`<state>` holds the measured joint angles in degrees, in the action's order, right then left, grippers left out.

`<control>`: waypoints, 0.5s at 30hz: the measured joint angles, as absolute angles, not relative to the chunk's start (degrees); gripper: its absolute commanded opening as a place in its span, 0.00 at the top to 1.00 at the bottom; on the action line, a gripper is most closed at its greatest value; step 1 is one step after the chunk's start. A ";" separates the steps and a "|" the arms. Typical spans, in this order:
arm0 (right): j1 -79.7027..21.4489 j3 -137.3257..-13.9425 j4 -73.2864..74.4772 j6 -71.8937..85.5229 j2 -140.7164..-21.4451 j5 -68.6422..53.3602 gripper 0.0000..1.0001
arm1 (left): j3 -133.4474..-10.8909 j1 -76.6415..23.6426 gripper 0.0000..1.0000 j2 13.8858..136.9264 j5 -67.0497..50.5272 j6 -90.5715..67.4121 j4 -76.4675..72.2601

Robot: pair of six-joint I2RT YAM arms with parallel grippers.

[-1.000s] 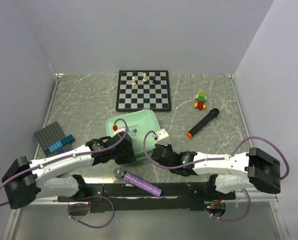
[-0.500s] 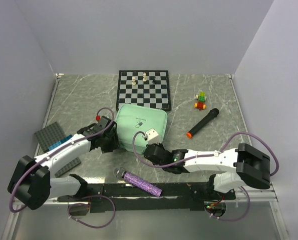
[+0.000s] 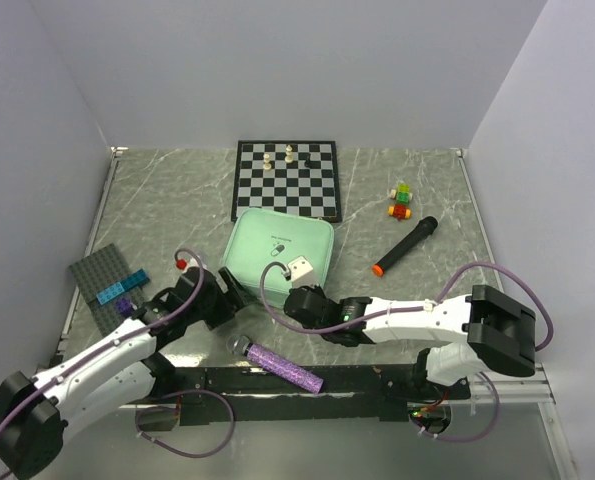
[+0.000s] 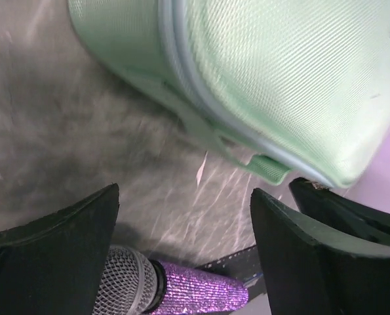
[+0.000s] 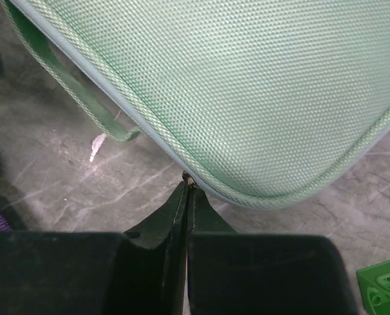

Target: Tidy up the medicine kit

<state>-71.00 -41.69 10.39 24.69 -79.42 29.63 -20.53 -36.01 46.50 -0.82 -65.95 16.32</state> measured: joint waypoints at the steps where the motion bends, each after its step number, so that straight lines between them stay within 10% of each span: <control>1: -71.00 -42.09 10.48 24.82 -79.70 29.45 1.00 | -20.36 -37.52 0.14 47.24 -0.05 -67.35 16.29; 15: -71.00 -43.83 10.85 26.13 -80.60 28.36 1.00 | -23.18 -45.95 0.18 58.61 11.00 -77.32 12.21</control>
<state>-71.00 -43.83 10.85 26.13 -80.60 28.36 -23.18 -45.95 58.61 11.00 -77.32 12.21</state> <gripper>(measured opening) 0.009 0.842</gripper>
